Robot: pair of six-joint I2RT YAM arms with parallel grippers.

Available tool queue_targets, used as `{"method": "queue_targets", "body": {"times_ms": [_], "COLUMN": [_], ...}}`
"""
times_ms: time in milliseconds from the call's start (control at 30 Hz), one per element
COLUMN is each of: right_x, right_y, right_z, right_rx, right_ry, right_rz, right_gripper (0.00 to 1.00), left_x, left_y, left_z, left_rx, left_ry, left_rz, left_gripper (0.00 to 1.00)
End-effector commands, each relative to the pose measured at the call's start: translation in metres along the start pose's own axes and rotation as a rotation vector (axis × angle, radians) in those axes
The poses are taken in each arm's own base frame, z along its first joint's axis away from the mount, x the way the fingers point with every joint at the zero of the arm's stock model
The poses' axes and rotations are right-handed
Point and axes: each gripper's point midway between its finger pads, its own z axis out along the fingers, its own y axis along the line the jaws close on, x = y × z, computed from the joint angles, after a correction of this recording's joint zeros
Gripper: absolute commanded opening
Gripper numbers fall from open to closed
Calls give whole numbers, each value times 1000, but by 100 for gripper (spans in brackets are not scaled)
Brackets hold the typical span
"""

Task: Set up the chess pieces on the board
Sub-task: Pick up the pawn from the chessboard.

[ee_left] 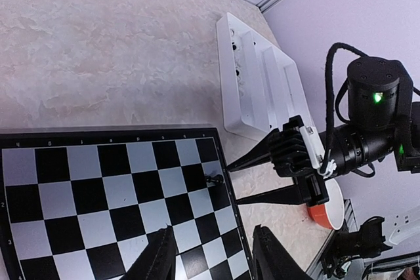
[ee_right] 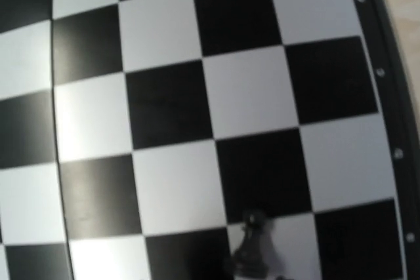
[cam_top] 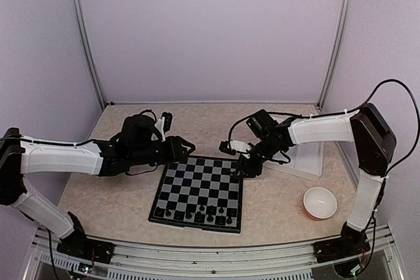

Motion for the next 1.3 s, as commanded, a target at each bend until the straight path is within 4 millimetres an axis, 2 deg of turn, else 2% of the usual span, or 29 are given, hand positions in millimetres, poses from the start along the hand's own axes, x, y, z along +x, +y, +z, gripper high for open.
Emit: {"method": "queue_targets", "body": {"times_ms": [0,133,367,533,667,833,933,1067,1167,1267], "right_x": [-3,-1,8,17,18,20,6,-33,-59,-75], "right_y": [-3,-11,-10,-11,-11,-14,-12,5,25,42], "right_z": [9,17,26,29,27,21,7,-28,-55,-74], "right_rx": [-34,-20,-43,-34,-22,19,26,-20,-89,-148], "right_ry": [18,39,73,100,107,109,63,-85,-199,-285], "right_rz": [17,6,40,51,54,39,22,-38,-76,-108], "right_gripper": [43,43,41,32,30,15,11,10,9,8], "left_x": [0,2,4,4,6,5,5,8,10,8], "left_y": [-2,-3,-4,-2,-3,-3,-5,-13,-26,-46], "left_z": [-6,-6,-7,-7,-4,-2,1,7,10,10], "left_rx": [11,22,27,22,27,29,42,97,175,279], "left_ry": [-13,-6,1,0,11,9,7,20,27,7], "left_rz": [3,4,8,9,8,8,8,-13,-40,-64], "left_gripper": [41,41,41,41,41,41,41,41,41,41]}}
